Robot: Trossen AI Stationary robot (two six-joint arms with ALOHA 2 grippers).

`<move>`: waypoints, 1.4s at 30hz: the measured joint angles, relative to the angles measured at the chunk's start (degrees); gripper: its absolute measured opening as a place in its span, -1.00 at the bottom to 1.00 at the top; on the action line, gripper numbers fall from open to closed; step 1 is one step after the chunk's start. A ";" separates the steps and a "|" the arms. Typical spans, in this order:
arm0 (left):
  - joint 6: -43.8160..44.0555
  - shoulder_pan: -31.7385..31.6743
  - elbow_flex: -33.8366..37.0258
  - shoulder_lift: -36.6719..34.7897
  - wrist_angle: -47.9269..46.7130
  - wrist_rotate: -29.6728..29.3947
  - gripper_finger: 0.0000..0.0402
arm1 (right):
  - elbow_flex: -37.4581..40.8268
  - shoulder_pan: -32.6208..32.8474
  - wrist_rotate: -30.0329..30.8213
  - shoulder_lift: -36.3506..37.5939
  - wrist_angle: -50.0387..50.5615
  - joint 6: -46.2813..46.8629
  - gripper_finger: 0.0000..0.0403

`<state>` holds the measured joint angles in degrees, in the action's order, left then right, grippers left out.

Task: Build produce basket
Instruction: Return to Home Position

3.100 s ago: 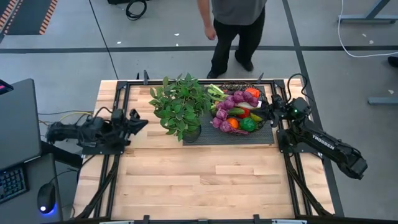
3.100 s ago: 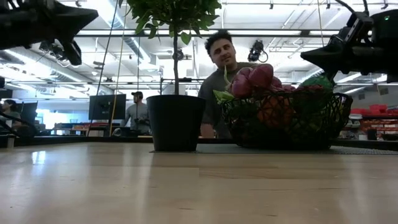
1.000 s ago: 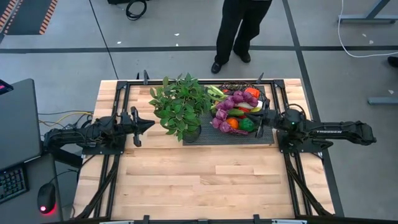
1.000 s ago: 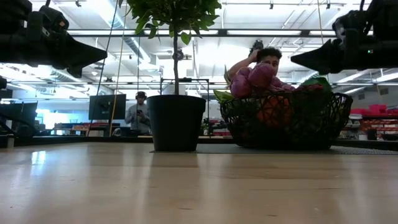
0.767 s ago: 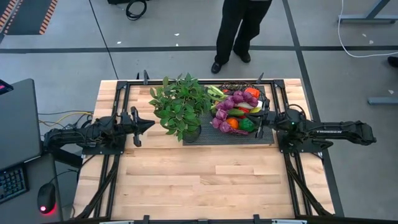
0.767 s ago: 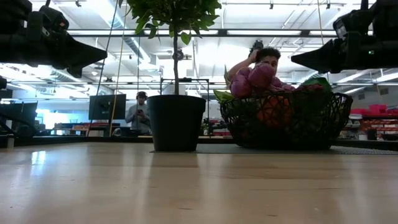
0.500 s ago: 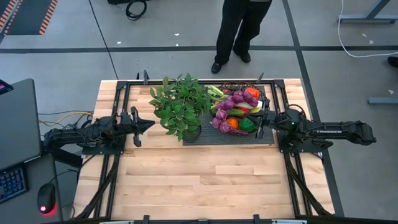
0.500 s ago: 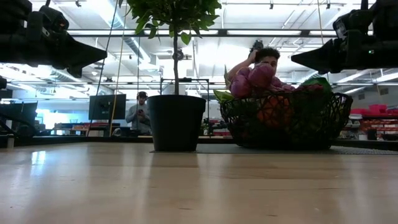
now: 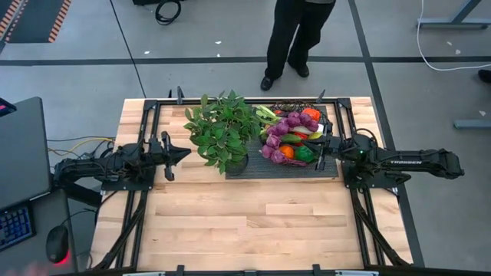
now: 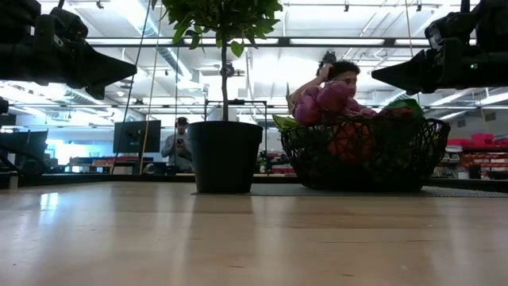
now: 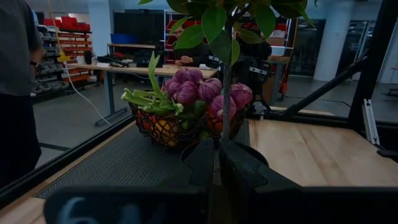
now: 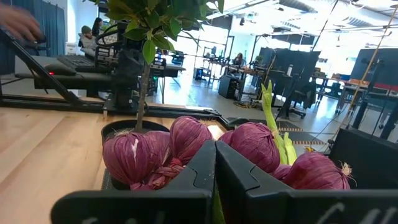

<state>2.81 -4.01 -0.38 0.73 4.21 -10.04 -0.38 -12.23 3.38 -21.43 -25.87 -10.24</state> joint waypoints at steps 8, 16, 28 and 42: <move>0.00 0.00 0.00 0.01 0.00 0.00 -0.88 | 0.00 0.00 0.00 0.00 0.00 0.02 -0.91; 0.00 0.00 0.00 0.01 0.00 0.00 -0.82 | 0.00 0.00 0.00 0.00 0.00 0.02 -0.91; 0.01 0.00 0.00 0.00 0.00 0.01 -0.88 | -0.02 0.00 0.00 0.00 0.00 0.02 -0.91; 0.00 0.00 0.01 0.00 0.00 0.01 -0.85 | -0.02 0.00 0.00 0.00 0.00 0.02 -0.91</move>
<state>2.81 -4.01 -0.38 0.73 4.21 -10.03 -0.40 -12.23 3.38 -21.43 -25.87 -10.22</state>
